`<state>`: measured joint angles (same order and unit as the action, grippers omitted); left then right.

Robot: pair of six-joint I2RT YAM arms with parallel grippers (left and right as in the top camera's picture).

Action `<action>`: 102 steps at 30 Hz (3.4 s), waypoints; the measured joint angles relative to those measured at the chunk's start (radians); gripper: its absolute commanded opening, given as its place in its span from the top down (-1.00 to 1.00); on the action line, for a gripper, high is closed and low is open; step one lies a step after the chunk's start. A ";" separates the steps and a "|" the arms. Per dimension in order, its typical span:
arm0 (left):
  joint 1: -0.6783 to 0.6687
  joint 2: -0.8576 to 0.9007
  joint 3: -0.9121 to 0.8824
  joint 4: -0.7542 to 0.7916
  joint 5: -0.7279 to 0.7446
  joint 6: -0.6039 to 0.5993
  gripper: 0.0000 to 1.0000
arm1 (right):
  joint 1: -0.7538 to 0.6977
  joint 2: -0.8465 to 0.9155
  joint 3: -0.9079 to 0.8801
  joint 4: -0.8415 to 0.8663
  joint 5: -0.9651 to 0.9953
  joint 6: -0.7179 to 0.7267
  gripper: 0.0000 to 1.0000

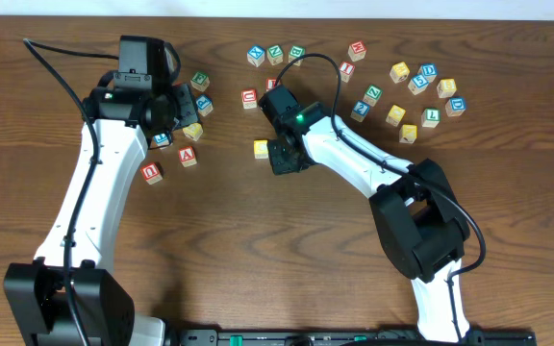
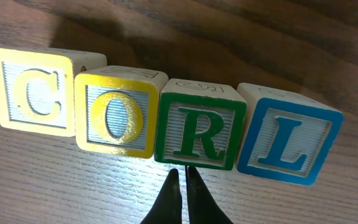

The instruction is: Spell out CORL

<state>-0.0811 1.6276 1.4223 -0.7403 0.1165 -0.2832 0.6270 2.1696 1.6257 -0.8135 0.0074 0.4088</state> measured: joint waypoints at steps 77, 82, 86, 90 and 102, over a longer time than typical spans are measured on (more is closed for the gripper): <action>0.000 0.000 0.000 -0.004 0.000 0.000 0.85 | -0.154 -0.183 0.003 -0.028 0.029 0.079 0.98; 0.000 0.000 0.000 -0.004 0.000 0.000 0.85 | -0.172 -0.078 0.001 -0.033 0.001 0.100 0.98; 0.000 0.000 0.000 -0.004 0.000 0.000 0.85 | -0.172 -0.040 0.000 -0.035 -0.015 0.108 0.98; 0.000 0.000 0.000 -0.004 0.000 0.000 0.85 | -0.171 -0.038 0.000 -0.031 -0.019 0.111 0.99; 0.000 0.000 0.000 -0.004 0.000 0.000 0.85 | -0.140 -0.038 0.000 -0.026 -0.038 0.122 0.98</action>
<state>-0.0811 1.6276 1.4223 -0.7444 0.1169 -0.2832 0.4866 2.1319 1.6257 -0.8391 -0.0303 0.5312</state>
